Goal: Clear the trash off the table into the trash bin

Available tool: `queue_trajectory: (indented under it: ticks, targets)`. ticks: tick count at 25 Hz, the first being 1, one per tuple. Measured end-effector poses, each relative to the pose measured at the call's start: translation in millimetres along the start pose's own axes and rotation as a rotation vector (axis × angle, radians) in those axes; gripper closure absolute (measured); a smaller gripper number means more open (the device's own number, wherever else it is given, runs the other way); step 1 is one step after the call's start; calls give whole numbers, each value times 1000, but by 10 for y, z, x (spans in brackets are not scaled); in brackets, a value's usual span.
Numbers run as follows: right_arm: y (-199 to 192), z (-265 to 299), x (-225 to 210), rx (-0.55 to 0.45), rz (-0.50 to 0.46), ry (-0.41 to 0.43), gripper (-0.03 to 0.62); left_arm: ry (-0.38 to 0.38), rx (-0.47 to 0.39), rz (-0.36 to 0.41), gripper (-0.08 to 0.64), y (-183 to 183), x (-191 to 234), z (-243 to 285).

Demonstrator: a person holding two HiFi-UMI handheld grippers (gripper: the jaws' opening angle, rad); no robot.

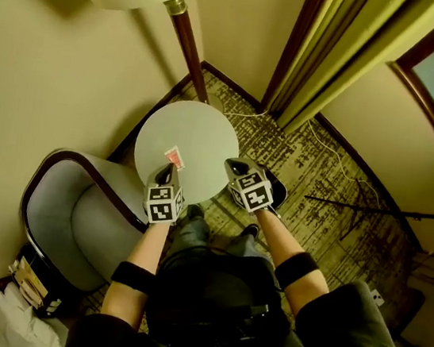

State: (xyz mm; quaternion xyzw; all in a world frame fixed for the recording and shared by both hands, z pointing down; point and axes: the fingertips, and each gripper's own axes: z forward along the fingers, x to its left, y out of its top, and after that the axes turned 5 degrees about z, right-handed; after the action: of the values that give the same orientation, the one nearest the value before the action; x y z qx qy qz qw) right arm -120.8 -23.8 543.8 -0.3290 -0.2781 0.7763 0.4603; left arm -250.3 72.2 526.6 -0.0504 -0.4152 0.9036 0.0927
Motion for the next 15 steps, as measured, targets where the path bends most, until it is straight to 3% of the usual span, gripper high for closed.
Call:
queue_trajectory:
  ticks: [8, 15]
  targets:
    - [-367, -609, -599, -12, 121, -172, 591, -203, 23, 105, 560, 204, -954, 238]
    - [-1021, -1457, -1280, -49, 325, -394, 591, -457, 55, 287, 560, 296, -2220, 554]
